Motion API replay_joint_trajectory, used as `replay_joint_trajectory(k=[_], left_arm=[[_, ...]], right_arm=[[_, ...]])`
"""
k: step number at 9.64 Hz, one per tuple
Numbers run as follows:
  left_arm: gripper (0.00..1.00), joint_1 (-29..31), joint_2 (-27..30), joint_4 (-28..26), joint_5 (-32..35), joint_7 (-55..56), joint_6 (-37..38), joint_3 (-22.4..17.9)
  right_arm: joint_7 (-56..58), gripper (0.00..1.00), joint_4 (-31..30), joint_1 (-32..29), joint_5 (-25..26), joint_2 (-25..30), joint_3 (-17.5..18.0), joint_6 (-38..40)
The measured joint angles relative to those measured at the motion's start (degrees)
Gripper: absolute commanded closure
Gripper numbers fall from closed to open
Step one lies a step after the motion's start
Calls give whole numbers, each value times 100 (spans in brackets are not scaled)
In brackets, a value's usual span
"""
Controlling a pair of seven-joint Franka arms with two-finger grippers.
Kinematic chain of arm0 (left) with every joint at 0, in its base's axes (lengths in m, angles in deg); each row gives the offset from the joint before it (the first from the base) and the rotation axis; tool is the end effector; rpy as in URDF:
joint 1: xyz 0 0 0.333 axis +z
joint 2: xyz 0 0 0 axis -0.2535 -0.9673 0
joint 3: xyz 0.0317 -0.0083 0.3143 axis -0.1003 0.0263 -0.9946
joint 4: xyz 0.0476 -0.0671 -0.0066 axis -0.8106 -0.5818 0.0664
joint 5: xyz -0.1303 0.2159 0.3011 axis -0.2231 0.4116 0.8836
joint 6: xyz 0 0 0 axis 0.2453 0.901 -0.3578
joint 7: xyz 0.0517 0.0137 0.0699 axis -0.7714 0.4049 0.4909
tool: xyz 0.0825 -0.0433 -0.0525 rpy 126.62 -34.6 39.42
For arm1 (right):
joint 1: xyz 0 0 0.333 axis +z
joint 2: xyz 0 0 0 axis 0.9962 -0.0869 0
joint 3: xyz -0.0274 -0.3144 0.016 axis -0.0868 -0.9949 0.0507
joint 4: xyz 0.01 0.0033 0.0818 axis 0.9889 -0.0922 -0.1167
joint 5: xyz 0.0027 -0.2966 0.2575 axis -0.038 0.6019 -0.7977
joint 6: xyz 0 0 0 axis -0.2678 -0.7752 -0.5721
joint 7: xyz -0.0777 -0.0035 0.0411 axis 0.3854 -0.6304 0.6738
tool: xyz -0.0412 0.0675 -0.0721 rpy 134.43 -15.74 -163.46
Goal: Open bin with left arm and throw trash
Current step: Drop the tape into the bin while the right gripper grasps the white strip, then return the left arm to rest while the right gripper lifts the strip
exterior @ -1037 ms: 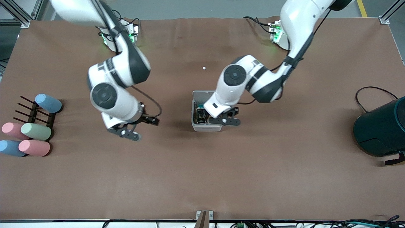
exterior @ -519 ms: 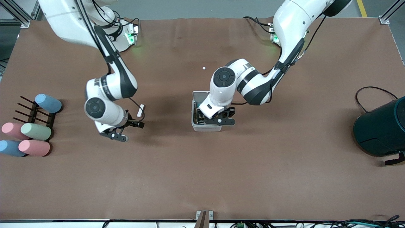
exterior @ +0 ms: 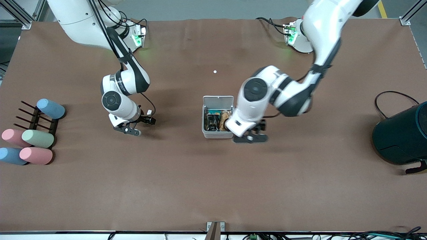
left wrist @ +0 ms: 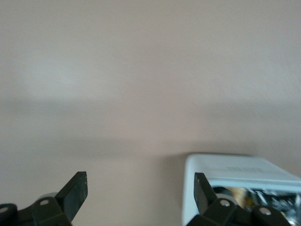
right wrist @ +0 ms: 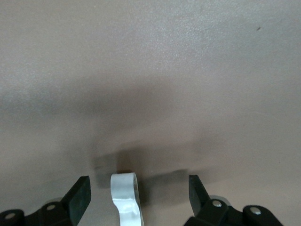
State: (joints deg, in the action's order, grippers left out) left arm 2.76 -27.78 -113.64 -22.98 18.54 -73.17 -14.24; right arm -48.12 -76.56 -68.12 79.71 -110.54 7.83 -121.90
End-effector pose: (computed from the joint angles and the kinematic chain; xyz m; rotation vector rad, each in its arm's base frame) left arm 0.6094 -0.3653 0.3805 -3.1036 -0.0793 -0.0790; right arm 0.5096 0.1657 0.1791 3.0894 -0.4063 -0.2048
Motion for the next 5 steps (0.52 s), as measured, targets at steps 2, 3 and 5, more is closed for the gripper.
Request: replay_joint_trajectory(k=[2, 3, 5], left_arm=[[0, 681, 495, 67, -393, -599, 593, 88], [0, 1019, 721, 69, -620, -979, 759, 100], [0, 1552, 1137, 87, -898, -1767, 1198, 109]], right_arm=[[0, 90, -17, 99, 0, 17, 18, 16], [-1, 100, -25, 141, 0, 17, 22, 16], [-70, 100, -26, 168, -1, 28, 23, 16]])
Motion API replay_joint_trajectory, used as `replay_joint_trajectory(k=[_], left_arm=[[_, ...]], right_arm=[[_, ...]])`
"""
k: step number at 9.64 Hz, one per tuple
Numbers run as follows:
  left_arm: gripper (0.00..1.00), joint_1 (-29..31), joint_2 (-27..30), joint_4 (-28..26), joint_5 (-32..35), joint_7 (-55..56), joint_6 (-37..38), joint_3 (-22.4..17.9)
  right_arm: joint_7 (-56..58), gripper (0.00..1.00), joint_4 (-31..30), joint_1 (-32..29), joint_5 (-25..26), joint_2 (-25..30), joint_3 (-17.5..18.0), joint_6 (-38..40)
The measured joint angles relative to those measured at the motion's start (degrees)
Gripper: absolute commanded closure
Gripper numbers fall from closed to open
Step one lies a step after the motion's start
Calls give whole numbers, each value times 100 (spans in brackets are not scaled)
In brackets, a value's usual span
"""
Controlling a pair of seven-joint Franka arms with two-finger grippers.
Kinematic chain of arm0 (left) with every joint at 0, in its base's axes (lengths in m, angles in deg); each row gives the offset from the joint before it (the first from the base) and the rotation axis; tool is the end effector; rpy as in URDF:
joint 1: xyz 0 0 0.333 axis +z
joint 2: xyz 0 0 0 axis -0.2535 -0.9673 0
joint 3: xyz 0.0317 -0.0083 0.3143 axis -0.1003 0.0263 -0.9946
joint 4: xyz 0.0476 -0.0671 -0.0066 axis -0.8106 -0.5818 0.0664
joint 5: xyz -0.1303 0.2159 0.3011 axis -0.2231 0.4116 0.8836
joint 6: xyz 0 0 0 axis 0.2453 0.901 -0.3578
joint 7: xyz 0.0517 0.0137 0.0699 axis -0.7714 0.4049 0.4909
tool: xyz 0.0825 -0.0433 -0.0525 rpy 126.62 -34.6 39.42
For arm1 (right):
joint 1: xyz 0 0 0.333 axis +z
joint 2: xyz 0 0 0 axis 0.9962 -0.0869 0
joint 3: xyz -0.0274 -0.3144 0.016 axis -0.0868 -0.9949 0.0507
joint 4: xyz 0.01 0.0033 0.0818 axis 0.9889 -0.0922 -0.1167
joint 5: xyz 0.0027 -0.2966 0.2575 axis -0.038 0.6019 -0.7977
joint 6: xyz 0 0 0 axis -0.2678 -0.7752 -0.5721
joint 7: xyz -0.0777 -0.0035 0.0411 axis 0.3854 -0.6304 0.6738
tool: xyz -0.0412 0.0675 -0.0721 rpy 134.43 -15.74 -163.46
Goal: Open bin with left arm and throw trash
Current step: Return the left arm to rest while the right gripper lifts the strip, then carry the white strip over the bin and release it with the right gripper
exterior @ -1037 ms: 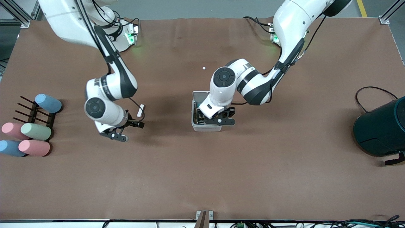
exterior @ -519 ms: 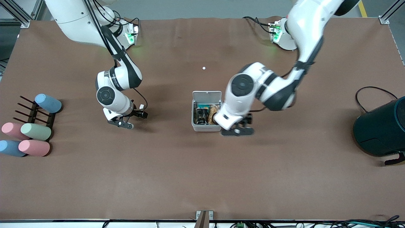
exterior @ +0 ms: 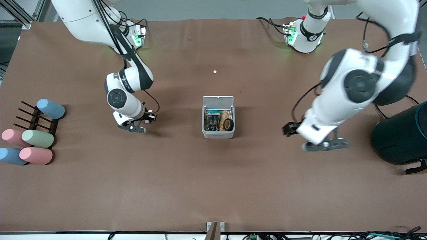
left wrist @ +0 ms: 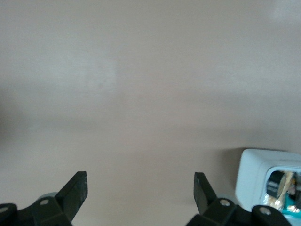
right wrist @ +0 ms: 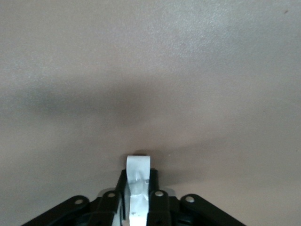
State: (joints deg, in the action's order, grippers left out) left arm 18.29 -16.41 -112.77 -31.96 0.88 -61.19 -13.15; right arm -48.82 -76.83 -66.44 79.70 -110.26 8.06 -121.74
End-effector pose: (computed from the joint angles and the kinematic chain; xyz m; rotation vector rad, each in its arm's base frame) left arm 0.6377 -0.2011 0.4999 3.1360 0.0784 -0.0016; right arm 0.5023 0.1822 0.1800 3.0906 -0.3738 -0.2087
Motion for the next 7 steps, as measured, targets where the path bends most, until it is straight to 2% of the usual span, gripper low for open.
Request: replay_joint_trajectory(k=[1, 2, 3, 5, 7], left_arm=[[0, 98, 322, 21, -141, -247, 289, -95], [0, -1, 731, 37, -254, -475, 695, -409], [0, -224, 1198, 43, -423, -782, 1174, -892], [0, -548, 1955, -124, -671, -1153, 1672, -1768], [0, -902, 2320, -563, -710, -1820, 1651, -2441]], right_arm=[[-73, 100, 65, -3, -19, 47, -7, 89], [-222, 100, 328, -4, -128, 169, -8, 500], [-433, 100, 900, 0, -344, 333, -5, 1324], [-1071, 100, 2542, 56, -784, 555, 11, 2930], [-2134, 100, 3551, 466, -1120, 453, 34, 3228]])
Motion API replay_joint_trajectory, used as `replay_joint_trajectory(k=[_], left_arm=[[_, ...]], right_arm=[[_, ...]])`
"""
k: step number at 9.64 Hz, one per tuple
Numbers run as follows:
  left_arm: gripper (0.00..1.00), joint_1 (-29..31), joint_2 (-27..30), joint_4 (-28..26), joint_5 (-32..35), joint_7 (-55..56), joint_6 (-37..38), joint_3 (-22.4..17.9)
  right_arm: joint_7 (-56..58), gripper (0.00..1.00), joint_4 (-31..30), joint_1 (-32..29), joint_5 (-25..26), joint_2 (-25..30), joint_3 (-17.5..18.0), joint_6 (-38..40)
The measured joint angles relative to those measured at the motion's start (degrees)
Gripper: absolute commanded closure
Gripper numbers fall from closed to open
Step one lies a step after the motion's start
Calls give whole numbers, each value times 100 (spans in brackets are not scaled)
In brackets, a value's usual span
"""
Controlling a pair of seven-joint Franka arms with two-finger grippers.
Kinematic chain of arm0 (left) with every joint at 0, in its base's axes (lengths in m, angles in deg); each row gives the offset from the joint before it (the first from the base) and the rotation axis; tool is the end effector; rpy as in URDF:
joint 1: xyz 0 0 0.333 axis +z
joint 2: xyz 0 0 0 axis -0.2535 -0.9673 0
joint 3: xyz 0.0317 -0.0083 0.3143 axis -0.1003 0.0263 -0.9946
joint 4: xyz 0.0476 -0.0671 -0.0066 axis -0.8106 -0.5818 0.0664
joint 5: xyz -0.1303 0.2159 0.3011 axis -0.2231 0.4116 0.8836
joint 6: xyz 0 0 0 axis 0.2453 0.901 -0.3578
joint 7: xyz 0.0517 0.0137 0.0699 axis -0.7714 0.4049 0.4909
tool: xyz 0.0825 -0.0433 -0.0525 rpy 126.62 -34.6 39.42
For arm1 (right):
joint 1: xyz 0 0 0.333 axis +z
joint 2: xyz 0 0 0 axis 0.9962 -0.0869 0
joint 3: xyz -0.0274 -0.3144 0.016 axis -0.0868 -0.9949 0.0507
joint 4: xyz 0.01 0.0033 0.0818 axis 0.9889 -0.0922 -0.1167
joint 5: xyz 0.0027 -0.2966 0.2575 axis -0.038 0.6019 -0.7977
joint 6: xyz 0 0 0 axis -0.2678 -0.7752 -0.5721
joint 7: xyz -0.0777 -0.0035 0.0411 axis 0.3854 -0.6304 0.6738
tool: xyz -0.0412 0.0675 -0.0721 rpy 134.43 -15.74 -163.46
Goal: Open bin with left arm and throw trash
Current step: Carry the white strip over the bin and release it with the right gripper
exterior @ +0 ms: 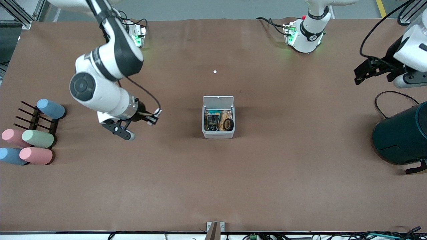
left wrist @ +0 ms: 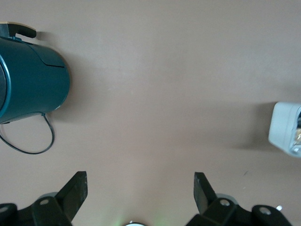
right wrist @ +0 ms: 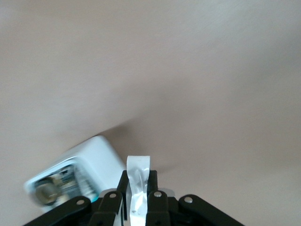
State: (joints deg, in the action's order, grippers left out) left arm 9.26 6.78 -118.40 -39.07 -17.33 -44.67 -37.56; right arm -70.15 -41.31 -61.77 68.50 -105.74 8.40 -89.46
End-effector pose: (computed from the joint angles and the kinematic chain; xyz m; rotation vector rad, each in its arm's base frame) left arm 0.5355 -0.0669 0.6550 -3.0930 -0.0086 0.0235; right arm 0.5895 0.2905 0.4448 -2.8233 0.8263 0.2173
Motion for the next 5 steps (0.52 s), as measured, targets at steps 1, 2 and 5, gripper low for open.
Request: replay_joint_trajectory(k=[1, 2, 5], left_arm=[[0, -86, 12, -54, -1, -254, -23, -159], [0, -91, 9, -75, -3, -340, -46, -214], [0, -61, 6, -14, -219, -358, -113, -260]], right_arm=[[-669, 100, 412, 304, -25, -344, 9, -71], [-1174, 99, 843, 628, -26, -856, 12, -301], [-1729, 98, 1439, 1304, -26, -1912, 10, -1138]])
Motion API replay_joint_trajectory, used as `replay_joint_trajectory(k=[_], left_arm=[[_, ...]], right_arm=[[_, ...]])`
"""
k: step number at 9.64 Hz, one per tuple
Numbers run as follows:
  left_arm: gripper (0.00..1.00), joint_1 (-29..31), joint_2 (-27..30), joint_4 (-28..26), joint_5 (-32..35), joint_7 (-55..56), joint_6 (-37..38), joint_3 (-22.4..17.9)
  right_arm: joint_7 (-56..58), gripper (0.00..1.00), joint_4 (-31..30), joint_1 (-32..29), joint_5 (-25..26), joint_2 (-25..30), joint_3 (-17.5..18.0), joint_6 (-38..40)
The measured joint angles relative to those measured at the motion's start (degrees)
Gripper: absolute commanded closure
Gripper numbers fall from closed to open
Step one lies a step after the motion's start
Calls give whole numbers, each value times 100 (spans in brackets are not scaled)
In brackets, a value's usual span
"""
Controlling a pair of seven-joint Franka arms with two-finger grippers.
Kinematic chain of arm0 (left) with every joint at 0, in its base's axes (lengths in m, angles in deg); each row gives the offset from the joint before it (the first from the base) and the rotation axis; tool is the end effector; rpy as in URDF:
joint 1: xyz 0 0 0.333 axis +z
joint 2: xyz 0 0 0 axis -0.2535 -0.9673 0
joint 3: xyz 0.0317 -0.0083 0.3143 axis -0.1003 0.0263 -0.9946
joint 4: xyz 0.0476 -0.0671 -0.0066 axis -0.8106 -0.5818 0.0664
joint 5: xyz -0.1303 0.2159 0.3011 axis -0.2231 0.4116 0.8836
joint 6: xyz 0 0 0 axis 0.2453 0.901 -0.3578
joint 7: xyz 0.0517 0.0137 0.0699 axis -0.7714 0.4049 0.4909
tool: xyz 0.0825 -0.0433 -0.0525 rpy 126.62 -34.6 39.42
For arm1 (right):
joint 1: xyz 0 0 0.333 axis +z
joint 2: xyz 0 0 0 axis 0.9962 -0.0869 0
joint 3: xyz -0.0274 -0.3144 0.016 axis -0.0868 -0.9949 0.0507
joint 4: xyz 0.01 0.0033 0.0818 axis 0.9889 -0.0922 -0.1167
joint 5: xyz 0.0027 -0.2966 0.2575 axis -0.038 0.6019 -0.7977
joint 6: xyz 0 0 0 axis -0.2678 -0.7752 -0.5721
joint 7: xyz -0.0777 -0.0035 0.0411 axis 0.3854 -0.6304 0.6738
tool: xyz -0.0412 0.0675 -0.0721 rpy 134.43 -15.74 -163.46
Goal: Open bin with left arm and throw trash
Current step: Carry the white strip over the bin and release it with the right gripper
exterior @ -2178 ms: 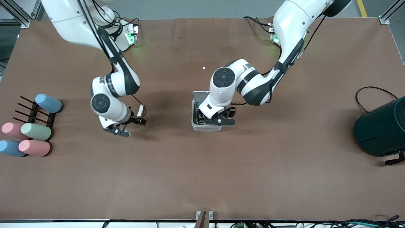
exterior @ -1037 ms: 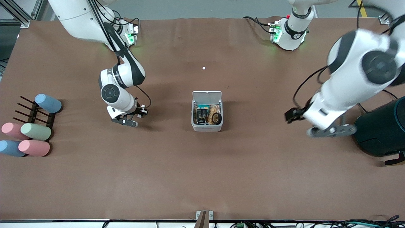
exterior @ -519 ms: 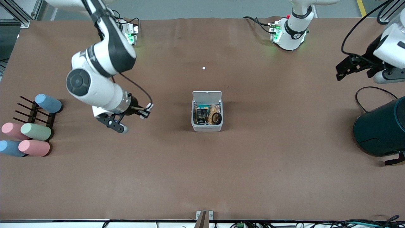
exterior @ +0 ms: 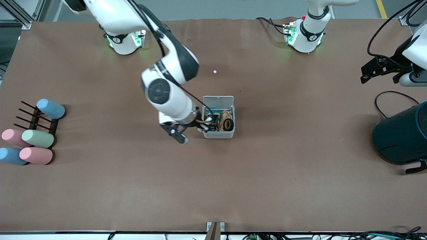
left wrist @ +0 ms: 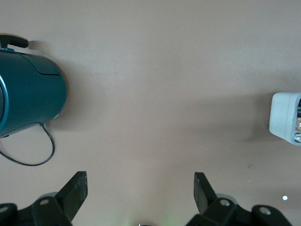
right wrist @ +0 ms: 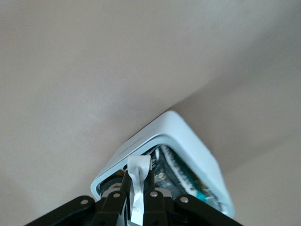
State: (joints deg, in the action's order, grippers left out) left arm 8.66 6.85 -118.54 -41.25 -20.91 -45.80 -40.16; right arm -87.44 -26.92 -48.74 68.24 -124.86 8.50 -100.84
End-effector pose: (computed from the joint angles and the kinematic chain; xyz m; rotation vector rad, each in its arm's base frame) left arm 0.5388 -0.0525 0.6561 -3.1336 0.0401 0.0038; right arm 0.5808 0.4622 0.3496 -2.7299 0.9694 0.1797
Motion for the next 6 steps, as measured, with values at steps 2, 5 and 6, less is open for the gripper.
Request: replay_joint_trajectory(k=[2, 5, 6], left_arm=[[0, 77, -46, 67, -44, 46, -13, -16], [0, 138, -125, 98, -58, 83, -18, -21], [0, 141, -128, 104, -58, 85, -18, -21]], right_arm=[[-72, 96, 37, 225, 0, -107, -4, -6], [-73, 86, 38, 328, 0, -209, -5, 17], [-73, 63, 39, 363, 1, -233, -7, 17]])
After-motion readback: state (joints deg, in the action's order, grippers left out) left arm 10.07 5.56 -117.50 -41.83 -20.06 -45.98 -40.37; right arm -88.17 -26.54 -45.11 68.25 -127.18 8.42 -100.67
